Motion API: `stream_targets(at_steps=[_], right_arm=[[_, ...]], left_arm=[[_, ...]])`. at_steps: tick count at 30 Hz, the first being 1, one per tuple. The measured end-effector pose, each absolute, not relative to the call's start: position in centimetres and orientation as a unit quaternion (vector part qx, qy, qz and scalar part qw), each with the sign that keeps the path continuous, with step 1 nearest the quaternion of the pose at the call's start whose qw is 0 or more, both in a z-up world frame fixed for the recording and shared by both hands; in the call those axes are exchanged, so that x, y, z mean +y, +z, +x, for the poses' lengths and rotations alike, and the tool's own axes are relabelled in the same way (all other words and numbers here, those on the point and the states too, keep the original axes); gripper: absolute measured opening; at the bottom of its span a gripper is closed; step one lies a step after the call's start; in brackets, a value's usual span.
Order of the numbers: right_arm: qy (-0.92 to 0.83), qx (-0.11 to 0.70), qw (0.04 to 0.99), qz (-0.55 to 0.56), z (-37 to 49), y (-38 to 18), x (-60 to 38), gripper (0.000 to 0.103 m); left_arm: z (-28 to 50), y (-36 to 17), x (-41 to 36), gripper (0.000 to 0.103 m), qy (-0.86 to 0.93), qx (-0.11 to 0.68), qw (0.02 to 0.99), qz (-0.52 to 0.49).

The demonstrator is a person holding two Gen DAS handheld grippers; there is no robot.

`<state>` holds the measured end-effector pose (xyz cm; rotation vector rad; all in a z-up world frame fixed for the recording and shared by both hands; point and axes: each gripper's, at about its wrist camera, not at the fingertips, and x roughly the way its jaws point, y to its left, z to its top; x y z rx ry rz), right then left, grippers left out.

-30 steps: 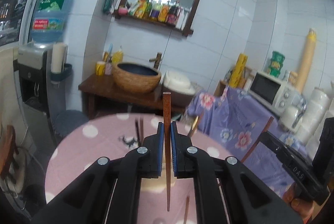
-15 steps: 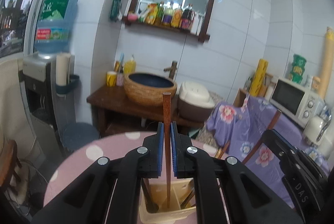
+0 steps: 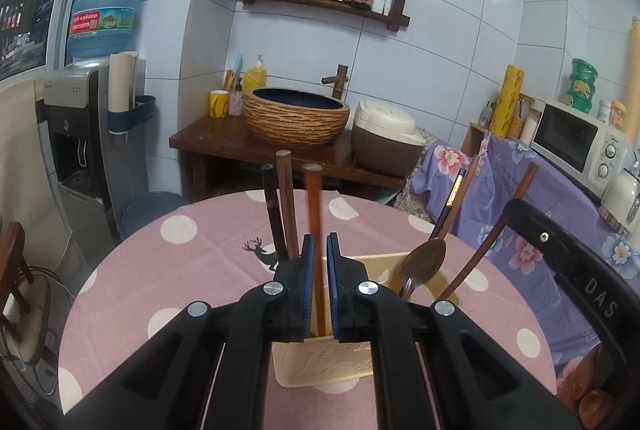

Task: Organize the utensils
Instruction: 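Carry both chopsticks over the cream holder, lower them in and open both tools, then move both open tools toward the clear plastic spoon and last chopstick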

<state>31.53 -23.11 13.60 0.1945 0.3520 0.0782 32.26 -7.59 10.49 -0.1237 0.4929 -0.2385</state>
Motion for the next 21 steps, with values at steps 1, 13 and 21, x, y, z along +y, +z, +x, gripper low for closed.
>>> stream_targets(at_steps=[1,13,21], right_arm=[[0.042,0.174,0.979,0.098,31.4,13.5,-23.2,0.008],[-0.002,0.181,0.98,0.081,25.8,11.3,-23.4,0.06],[-0.042,0.271,0.962,0.014,20.9,4.8,-21.5,0.061]], left_arm=[[32.2,10.5,-7.6,0.007,-0.121,0.246,0.96,-0.058],[24.8,8.8,-4.6,0.055,-0.107,0.229,0.966,-0.057],[20.3,3.8,-2.5,0.059,-0.07,0.271,0.959,-0.045]])
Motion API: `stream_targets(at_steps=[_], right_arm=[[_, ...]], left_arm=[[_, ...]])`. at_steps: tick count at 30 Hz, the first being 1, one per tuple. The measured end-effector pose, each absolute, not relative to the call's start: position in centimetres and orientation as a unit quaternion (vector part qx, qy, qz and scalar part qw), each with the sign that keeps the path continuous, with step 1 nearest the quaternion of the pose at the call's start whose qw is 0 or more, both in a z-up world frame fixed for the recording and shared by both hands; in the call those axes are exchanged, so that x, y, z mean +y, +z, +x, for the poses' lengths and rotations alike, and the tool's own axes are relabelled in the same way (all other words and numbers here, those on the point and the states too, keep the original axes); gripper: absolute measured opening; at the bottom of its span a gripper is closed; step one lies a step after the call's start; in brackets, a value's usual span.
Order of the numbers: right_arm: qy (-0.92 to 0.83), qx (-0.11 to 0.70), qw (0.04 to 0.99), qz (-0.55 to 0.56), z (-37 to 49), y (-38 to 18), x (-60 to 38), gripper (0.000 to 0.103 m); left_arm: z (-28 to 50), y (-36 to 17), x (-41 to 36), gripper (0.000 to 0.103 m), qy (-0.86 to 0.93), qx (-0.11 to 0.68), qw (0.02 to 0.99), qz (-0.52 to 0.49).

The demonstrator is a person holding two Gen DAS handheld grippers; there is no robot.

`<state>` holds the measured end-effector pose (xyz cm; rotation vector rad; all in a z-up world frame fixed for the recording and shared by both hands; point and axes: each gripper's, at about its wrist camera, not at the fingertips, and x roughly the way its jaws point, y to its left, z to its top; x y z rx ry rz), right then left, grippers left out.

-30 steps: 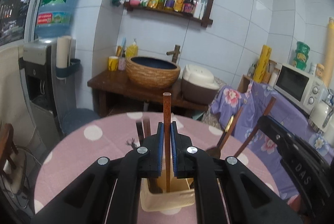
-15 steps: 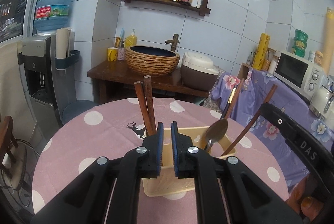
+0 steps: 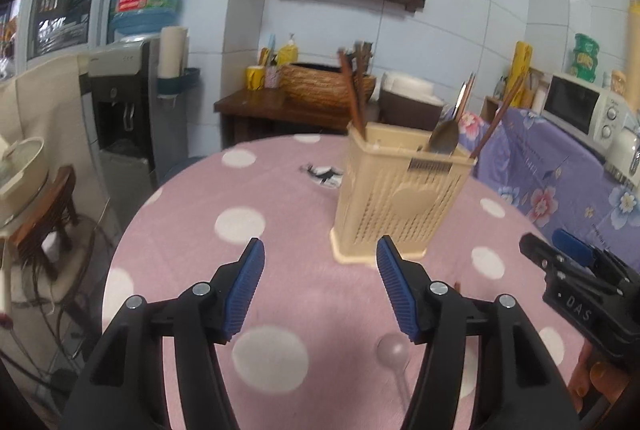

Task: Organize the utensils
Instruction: 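Move both open tools toward the clear plastic spoon and last chopstick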

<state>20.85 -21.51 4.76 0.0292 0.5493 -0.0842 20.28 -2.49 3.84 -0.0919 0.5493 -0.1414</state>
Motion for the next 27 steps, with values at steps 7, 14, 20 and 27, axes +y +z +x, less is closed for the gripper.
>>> stream_targets(at_steps=[7,14,20,27], right_arm=[[-0.06,0.346,0.936,-0.008,18.0,-1.2,-20.4,0.065],[-0.065,0.377,0.924,0.001,16.8,-3.5,-20.3,0.072],[-0.057,0.391,0.918,-0.004,16.5,-4.3,-19.5,0.073],[-0.044,0.405,0.913,-0.017,16.8,-4.7,-18.1,0.076]], left_arm=[[18.8,-0.8,-1.4,0.067,-0.045,0.329,0.942,-0.045],[17.7,-1.9,-0.4,0.075,-0.021,0.33,0.943,-0.03],[17.3,-2.4,0.6,0.077,-0.015,0.335,0.942,-0.034],[17.1,-2.4,0.9,0.084,-0.01,0.328,0.944,-0.035]])
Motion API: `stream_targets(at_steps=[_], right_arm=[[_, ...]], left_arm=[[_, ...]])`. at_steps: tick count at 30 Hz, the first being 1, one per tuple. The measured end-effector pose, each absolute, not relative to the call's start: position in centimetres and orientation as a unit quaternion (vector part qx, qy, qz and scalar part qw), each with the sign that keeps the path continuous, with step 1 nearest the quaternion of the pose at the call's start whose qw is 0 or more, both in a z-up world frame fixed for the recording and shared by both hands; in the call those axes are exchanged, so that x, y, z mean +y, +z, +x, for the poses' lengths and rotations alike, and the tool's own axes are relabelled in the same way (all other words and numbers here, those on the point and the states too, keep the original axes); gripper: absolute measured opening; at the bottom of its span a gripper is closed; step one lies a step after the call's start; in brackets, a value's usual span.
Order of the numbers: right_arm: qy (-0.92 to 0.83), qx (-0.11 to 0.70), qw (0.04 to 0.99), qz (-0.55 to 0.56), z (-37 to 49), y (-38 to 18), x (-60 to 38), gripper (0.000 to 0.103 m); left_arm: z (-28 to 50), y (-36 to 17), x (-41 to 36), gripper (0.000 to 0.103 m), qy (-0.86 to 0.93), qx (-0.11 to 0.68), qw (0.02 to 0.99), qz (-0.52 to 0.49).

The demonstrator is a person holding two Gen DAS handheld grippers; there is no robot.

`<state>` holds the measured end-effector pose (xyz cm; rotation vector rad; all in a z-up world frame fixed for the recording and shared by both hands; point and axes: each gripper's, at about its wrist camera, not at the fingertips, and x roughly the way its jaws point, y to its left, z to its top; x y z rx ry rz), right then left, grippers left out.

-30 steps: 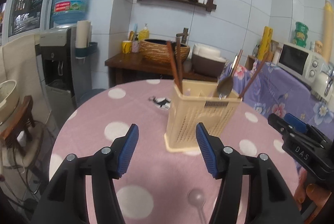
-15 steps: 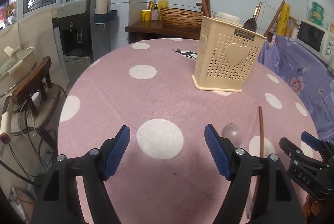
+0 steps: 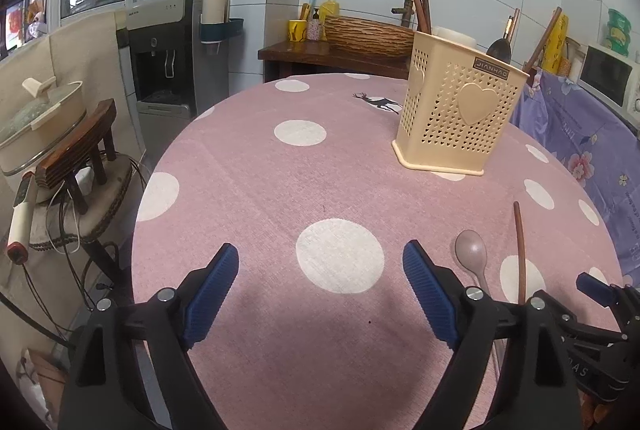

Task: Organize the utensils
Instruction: 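Move both open tools toward the clear plastic spoon and last chopstick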

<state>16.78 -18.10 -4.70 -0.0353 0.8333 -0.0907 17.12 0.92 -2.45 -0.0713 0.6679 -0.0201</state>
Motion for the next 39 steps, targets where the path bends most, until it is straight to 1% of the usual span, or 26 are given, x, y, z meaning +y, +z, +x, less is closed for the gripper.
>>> stream_targets(at_steps=[4,10,13,17,19,23,25,28,29,30,31,34,35,36,37,39], right_arm=[[-0.031,0.414,0.91,-0.027,17.0,-4.9,-17.0,0.076],[-0.019,0.433,0.9,-0.047,16.8,-5.8,-15.9,0.077],[-0.014,0.438,0.898,-0.041,16.3,-5.6,-17.0,0.077],[-0.047,0.445,0.893,-0.044,15.5,-5.0,-20.0,0.077],[-0.045,0.449,0.892,-0.025,15.1,-4.9,-21.6,0.077],[-0.035,0.44,0.896,0.052,14.9,-4.7,-23.6,0.077],[-0.023,0.439,0.896,0.066,15.1,-4.7,-23.0,0.073],[0.008,0.442,0.895,0.062,15.4,-4.8,-20.8,0.062],[0.015,0.446,0.893,0.057,15.5,-5.0,-20.0,0.053],[0.021,0.453,0.89,0.05,15.7,-5.3,-19.1,0.048],[0.023,0.459,0.887,0.042,15.9,-5.6,-18.4,0.047],[0.011,0.456,0.89,0.01,15.9,-5.7,-16.9,0.041],[0.013,0.455,0.891,0.004,15.8,-5.7,-16.5,0.033],[0.023,0.454,0.891,-0.006,15.8,-5.7,-16.0,0.023],[0.03,0.454,0.89,-0.018,15.7,-5.7,-15.6,0.019],[0.039,0.457,0.888,-0.031,15.4,-5.6,-15.6,0.016]], left_arm=[[16.9,-2.3,0.6,0.091,-0.013,0.32,0.947,-0.025],[17.0,-2.5,0.3,0.093,-0.019,0.327,0.945,-0.02],[17.1,-2.5,-0.1,0.096,-0.025,0.327,0.945,-0.016],[17.1,-2.6,-0.8,0.097,-0.039,0.331,0.943,-0.009],[17.2,-2.8,-1.2,0.097,-0.048,0.338,0.94,-0.011],[17.4,-3.1,-2.0,0.097,-0.056,0.35,0.935,-0.022],[17.2,-2.9,-2.0,0.097,-0.053,0.345,0.937,-0.024],[17.1,-2.6,-1.8,0.097,-0.047,0.341,0.939,-0.019],[17.1,-2.6,-1.7,0.097,-0.043,0.34,0.939,-0.019],[17.1,-2.6,-1.4,0.097,-0.041,0.341,0.939,-0.022],[17.1,-2.6,-1.3,0.097,-0.04,0.342,0.938,-0.025],[17.2,-2.7,-0.8,0.097,-0.037,0.345,0.937,-0.034],[17.2,-2.8,-0.7,0.097,-0.036,0.346,0.937,-0.035],[17.3,-2.9,-0.6,0.097,-0.036,0.347,0.936,-0.038],[17.3,-2.9,-0.6,0.097,-0.036,0.348,0.936,-0.039],[17.3,-2.8,-0.7,0.097,-0.041,0.348,0.936,-0.041]])
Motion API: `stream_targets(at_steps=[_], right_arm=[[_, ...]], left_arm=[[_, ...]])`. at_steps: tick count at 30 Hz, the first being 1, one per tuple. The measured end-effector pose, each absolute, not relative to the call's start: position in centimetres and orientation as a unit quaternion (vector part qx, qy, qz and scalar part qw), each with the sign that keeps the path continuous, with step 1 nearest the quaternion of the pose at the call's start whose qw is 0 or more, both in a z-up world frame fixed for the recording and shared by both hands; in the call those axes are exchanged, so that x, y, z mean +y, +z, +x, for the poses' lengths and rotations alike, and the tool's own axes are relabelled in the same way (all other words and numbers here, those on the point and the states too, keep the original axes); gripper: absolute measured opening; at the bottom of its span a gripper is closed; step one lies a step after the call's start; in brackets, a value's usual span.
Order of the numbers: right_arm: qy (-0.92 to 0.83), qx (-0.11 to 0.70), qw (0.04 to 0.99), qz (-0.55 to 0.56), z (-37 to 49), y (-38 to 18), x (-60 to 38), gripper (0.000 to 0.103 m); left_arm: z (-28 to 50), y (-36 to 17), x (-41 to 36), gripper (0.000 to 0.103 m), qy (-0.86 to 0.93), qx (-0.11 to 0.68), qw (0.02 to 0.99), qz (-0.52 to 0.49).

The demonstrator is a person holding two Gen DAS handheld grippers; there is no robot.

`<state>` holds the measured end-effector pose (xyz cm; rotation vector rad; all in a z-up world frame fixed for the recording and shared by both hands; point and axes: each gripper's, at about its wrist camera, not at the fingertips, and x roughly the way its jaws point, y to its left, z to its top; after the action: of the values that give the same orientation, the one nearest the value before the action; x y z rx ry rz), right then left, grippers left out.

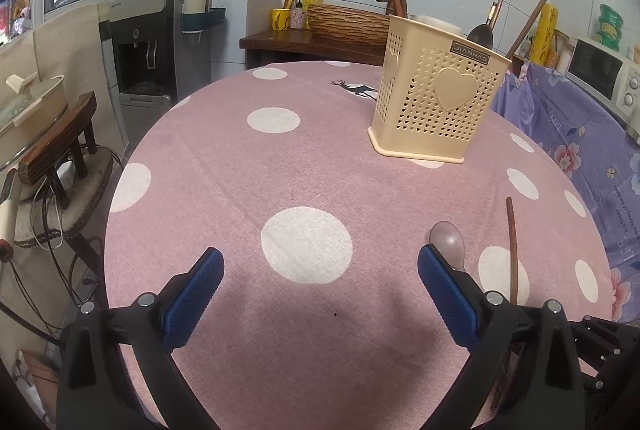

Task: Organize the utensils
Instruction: 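Move both open tools toward the clear plastic spoon and last chopstick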

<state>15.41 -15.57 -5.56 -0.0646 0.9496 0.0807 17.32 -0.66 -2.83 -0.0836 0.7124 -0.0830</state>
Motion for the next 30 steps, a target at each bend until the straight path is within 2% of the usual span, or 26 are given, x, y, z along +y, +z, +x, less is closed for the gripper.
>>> stream_targets(at_steps=[5,9,13,14,15,16,17,23,25,26,30], right_arm=[[0.035,0.468,0.882,-0.05,14.2,-4.9,-17.9,0.006],[0.016,0.486,0.872,-0.057,13.0,-5.5,-21.1,0.005],[-0.004,0.473,0.881,0.013,12.8,-5.0,-23.7,0.006],[0.0,0.469,0.882,0.032,12.9,-4.7,-23.8,0.014],[0.009,0.467,0.882,0.056,13.1,-4.6,-23.7,0.036],[0.018,0.462,0.884,0.071,13.3,-4.6,-23.2,0.047],[0.022,0.457,0.886,0.071,13.5,-4.6,-22.6,0.05],[0.067,0.424,0.903,0.031,13.4,-3.7,-18.2,0.048],[0.096,0.432,0.897,0.017,13.6,-3.8,-17.2,0.047],[0.105,0.437,0.893,0.017,13.8,-3.9,-16.8,0.042],[0.144,0.459,0.876,0.028,14.6,-4.7,-16.0,0.041]], left_arm=[[17.3,-2.9,-1.0,0.097,-0.05,0.35,0.935,-0.034],[17.4,-3.1,-1.3,0.097,-0.056,0.355,0.933,-0.034],[17.4,-3.2,-2.0,0.097,-0.065,0.359,0.93,-0.039],[17.4,-3.1,-2.1,0.097,-0.067,0.358,0.931,-0.041],[17.3,-3.1,-2.3,0.097,-0.069,0.356,0.931,-0.042],[17.2,-2.9,-2.4,0.097,-0.07,0.354,0.932,-0.04],[17.1,-2.9,-2.5,0.097,-0.071,0.354,0.932,-0.037],[17.0,-2.7,-1.3,0.097,-0.053,0.35,0.934,-0.039],[17.2,-2.9,-0.6,0.097,-0.046,0.354,0.933,-0.049],[17.3,-2.9,-0.3,0.097,-0.044,0.355,0.932,-0.055],[17.3,-2.9,0.4,0.097,-0.041,0.356,0.931,-0.065]])
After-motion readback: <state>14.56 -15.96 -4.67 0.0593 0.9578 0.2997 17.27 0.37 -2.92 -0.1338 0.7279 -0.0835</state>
